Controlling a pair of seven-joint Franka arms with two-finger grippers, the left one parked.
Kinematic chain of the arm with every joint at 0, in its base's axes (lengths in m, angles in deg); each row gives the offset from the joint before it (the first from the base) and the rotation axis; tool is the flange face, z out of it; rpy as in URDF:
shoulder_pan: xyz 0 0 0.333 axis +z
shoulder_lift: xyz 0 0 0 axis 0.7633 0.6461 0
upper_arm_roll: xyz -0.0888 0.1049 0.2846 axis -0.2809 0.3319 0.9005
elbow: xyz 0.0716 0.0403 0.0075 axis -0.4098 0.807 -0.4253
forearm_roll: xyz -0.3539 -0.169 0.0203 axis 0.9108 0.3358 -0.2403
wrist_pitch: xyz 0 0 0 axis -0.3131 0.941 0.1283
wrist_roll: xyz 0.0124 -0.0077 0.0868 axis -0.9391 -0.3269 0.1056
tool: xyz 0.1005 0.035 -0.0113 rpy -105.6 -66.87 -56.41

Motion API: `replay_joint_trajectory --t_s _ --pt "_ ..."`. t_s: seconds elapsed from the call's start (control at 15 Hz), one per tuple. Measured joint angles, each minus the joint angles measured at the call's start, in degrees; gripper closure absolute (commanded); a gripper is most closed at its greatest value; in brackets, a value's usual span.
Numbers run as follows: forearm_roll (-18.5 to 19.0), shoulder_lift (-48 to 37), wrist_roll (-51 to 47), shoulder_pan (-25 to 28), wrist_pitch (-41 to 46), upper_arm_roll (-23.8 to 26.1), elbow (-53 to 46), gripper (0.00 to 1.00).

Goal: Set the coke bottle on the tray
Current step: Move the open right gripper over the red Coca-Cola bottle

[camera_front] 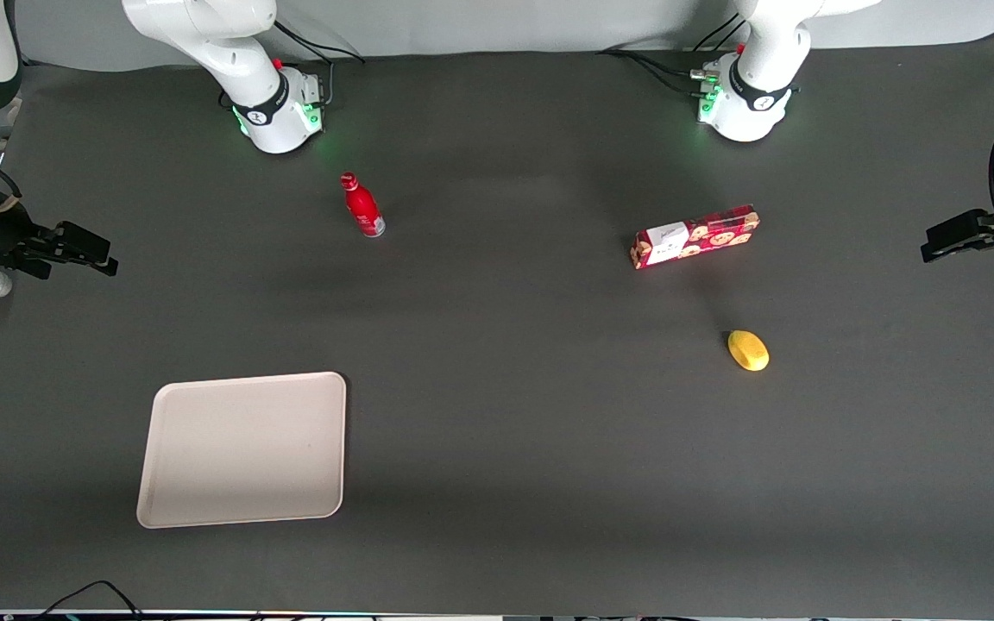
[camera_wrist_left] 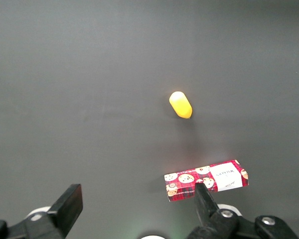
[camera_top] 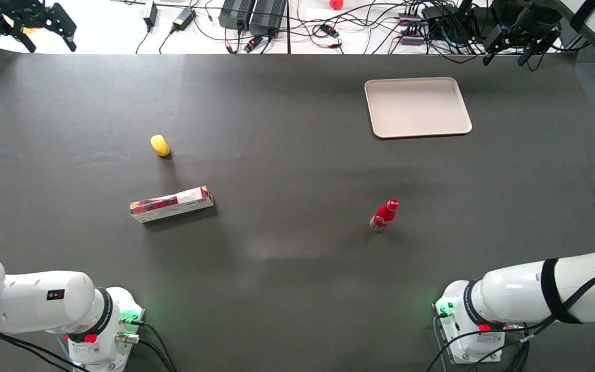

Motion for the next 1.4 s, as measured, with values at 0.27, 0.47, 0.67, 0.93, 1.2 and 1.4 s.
replay_joint_trajectory --t_s 0.27,0.47,0.67,0.93,1.2,1.4 --pt "-0.02 0.00 0.00 0.04 -0.04 0.01 0.01 0.00" --pt "-0.05 0.04 0.01 0.23 0.09 0.91 0.31 0.00" --pt "-0.91 0.00 -0.54 0.29 2.40 2.25 0.81 0.00" --pt "-1.51 -0.61 -7.23 0.30 3.29 10.62 3.55 0.00" --pt "-2.38 -6.92 -13.07 0.42 -6.78 18.05 16.64 0.00" --pt "-3.53 -12.64 -17.04 0.43 -12.21 22.73 26.71 0.00"
